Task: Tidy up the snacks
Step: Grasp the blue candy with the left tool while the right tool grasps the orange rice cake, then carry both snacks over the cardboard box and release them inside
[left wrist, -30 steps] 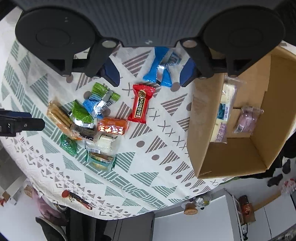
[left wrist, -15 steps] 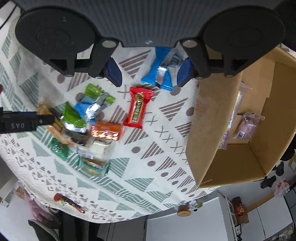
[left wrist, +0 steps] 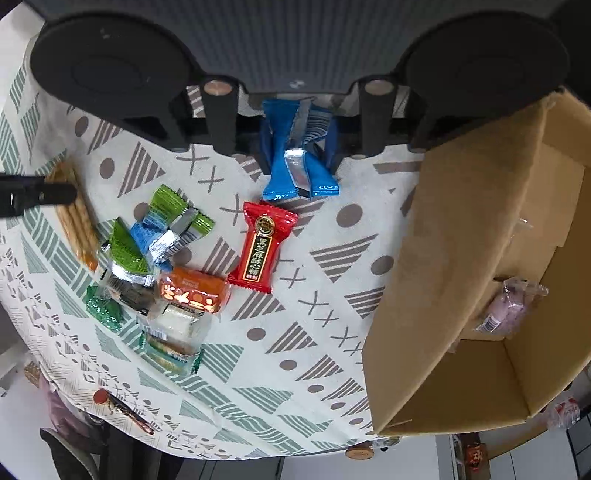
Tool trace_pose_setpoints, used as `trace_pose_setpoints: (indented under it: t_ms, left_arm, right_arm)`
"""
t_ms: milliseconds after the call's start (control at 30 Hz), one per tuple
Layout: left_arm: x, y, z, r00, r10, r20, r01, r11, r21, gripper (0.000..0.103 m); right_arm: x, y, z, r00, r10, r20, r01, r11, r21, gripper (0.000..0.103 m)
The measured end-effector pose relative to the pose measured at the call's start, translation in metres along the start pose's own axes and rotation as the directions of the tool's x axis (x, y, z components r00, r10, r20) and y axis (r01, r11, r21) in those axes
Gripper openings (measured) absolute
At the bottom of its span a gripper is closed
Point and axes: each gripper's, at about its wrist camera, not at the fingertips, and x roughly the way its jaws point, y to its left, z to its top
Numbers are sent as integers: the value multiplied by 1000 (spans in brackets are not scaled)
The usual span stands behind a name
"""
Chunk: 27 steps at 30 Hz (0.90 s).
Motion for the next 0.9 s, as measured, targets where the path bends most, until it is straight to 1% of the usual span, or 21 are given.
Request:
trace_pose_setpoints:
  t_ms: [67, 167, 233, 267, 333, 433, 500, 533, 567, 700, 800, 900]
  left_arm:
    - [-1, 1, 0, 1000, -13, -2, 13, 1000, -7, 23]
    - [-4, 1, -1, 1000, -31, -5, 31, 999, -14, 21]
    - [-7, 2, -1, 999, -46, -2, 46, 999, -16, 21]
    - [-10, 1, -2, 999, -50, -1, 50, 999, -16, 21]
    - [-16, 2, -1, 998, -63, 4, 63, 998, -18, 21]
    - [-26, 1, 0, 997, -74, 11, 74, 997, -15, 21]
    - [-33, 2, 2, 997, -82, 17, 82, 997, -15, 21]
    - [-38, 2, 4, 996, -85, 23, 85, 996, -16, 21]
    - [-42, 2, 5, 996, -88, 28, 89, 996, -15, 21]
    - [-59, 6, 10, 993, -102, 54, 102, 995, -12, 21]
    - [-72, 12, 12, 991, -111, 75, 113, 993, -19, 21]
    - [-84, 18, 15, 988, -122, 93, 125, 992, -32, 21]
  right_arm:
    - [-3, 1, -6, 999, 33, -21, -33, 999, 23, 35]
    - [-4, 8, -12, 999, 37, -29, -37, 999, 22, 36]
    - [-1, 14, -15, 998, 47, -39, -47, 999, 6, 39]
    - [0, 17, -15, 999, 40, -34, -41, 999, -6, 44]
    - [3, 23, -15, 1000, 5, -19, -5, 1000, -23, 45]
    - [12, 27, -12, 999, -33, -5, 33, 999, -26, 45]
    - [16, 32, -13, 998, -65, 12, 65, 996, -55, 41]
    - [16, 35, -13, 997, -75, 21, 77, 994, -73, 36]
    - [16, 37, -13, 997, -77, 26, 79, 994, -80, 35]
    - [6, 44, -17, 998, -35, 54, 38, 997, -66, 34]
    - [-6, 56, -23, 996, -10, 86, 16, 997, -70, 34]
    - [-21, 69, -28, 992, 31, 119, -23, 997, -67, 34]
